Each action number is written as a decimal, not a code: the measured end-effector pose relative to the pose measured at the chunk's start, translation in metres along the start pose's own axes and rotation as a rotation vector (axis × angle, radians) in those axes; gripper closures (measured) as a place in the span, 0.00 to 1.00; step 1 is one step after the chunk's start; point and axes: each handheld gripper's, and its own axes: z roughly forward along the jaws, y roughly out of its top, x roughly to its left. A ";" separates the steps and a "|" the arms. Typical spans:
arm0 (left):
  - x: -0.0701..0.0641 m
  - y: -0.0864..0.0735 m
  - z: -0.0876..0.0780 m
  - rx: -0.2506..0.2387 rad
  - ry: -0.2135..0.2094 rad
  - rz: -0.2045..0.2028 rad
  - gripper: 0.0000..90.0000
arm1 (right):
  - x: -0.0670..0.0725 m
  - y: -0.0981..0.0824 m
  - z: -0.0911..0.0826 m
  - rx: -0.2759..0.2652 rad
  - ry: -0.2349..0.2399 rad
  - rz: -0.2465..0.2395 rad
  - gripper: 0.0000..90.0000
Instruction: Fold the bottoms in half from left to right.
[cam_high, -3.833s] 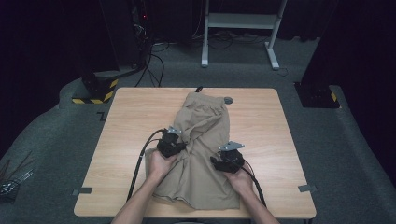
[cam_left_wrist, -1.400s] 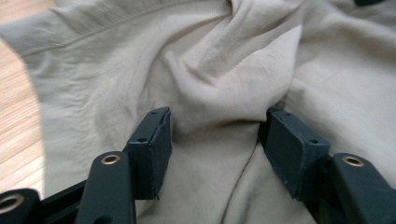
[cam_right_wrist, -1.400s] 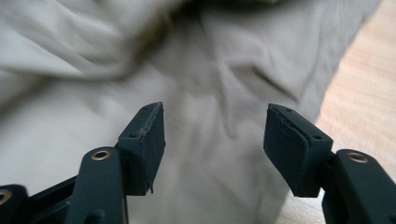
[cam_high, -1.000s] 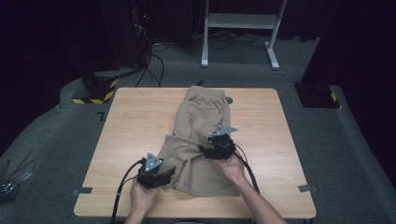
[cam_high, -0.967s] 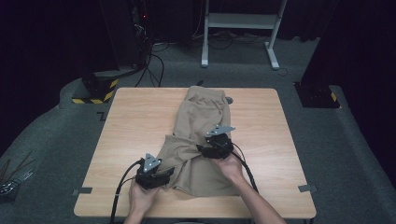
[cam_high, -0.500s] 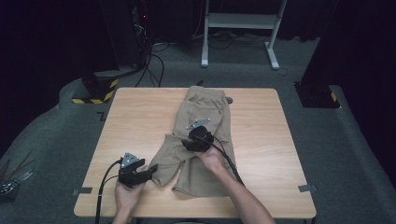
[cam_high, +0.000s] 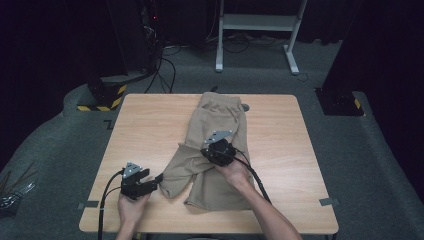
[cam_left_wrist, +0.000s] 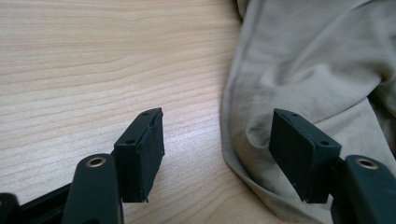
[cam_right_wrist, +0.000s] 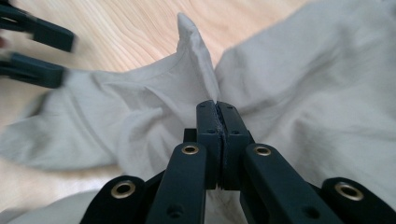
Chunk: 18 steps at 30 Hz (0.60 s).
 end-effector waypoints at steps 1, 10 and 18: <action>-0.001 0.001 0.001 0.001 0.001 0.006 0.40 | 0.001 -0.001 -0.008 -0.019 0.001 -0.005 0.99; -0.015 0.013 0.012 0.007 -0.037 0.033 0.40 | 0.007 -0.036 -0.067 -0.124 0.008 0.003 0.99; -0.034 0.027 0.030 0.030 -0.066 0.072 0.40 | -0.008 -0.088 -0.094 -0.137 -0.033 0.090 0.98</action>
